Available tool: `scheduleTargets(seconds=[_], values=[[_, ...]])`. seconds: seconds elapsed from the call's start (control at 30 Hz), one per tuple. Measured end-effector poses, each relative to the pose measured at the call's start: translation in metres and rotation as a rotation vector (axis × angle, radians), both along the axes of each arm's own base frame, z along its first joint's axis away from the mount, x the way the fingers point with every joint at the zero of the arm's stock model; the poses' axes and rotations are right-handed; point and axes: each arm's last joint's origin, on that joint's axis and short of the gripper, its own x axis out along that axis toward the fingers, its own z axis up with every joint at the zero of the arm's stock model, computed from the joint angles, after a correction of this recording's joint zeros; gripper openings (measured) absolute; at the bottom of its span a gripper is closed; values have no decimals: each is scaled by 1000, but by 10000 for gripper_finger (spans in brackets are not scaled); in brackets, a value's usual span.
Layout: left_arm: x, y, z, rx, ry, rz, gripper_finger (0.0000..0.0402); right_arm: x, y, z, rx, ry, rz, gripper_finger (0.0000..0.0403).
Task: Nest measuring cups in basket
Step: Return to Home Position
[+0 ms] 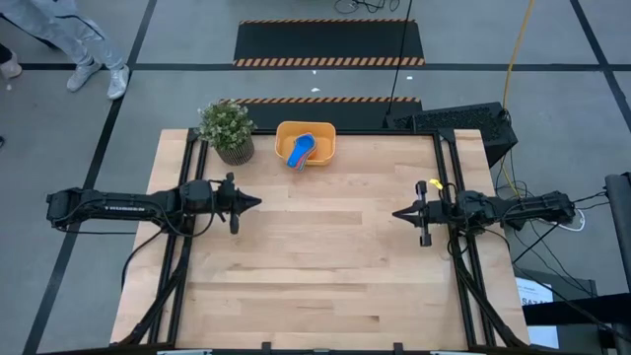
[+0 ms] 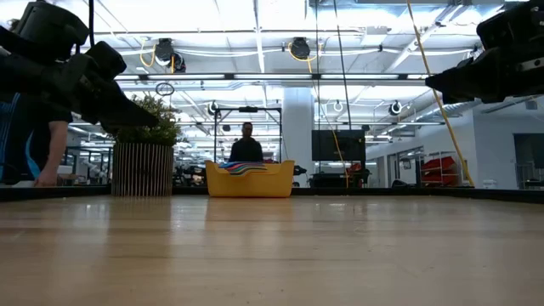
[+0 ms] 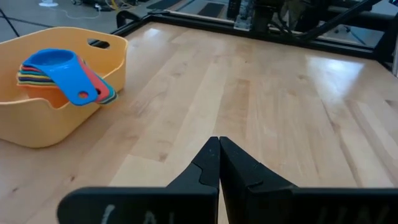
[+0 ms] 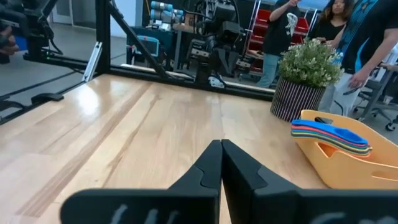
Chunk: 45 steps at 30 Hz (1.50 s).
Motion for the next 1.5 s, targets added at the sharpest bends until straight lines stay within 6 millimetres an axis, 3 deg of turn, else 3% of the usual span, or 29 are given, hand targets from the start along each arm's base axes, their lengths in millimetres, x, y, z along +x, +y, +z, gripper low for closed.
scheduleTargets(seconds=[0.7,0.9,1.33,1.5], values=[[-10,-1,9,25,-65,25,1,-7,-1,-3,-51,40,9,0],[-10,0,9,22,-63,42,1,-5,1,3,-28,-43,52,0],[-9,-2,18,60,-155,-36,1,-1,-2,3,-101,-35,-51,0],[-15,-3,5,66,-165,-42,1,-1,-2,4,-32,-42,-54,0]])
